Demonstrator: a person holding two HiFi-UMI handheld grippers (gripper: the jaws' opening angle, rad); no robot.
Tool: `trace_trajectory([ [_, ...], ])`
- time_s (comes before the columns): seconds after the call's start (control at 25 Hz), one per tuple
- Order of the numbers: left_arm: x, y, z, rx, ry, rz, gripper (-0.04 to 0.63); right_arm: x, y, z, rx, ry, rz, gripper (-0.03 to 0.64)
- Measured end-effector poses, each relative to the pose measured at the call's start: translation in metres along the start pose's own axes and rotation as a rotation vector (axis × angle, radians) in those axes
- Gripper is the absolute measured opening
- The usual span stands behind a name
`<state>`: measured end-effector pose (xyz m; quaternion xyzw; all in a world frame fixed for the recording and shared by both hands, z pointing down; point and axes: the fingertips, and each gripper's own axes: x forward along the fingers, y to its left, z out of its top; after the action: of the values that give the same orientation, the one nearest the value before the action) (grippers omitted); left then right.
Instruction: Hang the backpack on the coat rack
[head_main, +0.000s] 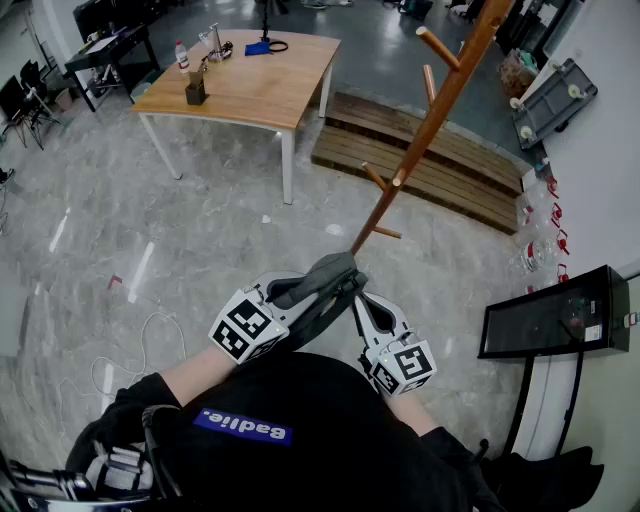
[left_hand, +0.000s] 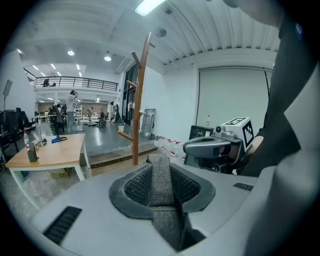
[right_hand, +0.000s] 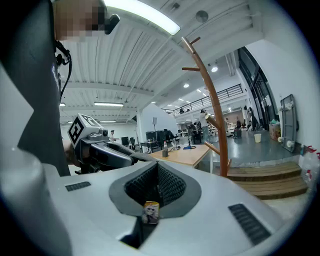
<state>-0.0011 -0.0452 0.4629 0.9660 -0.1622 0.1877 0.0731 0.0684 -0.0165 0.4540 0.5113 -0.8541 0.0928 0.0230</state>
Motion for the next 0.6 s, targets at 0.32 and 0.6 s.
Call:
trace_trajectory([
  [0.32, -0.0038, 0.0026, -0.0053, 0.004, 0.008, -0.006, 0.112, 0.0033, 0.0044, 0.0016, -0.004, 0.005, 0.008, 0.008],
  [0.6, -0.0081, 0.0048, -0.0068, 0.001, 0.007, -0.004, 0.112, 0.0067, 0.0093, 0.0017, 0.006, -0.005, 0.022, 0.008],
])
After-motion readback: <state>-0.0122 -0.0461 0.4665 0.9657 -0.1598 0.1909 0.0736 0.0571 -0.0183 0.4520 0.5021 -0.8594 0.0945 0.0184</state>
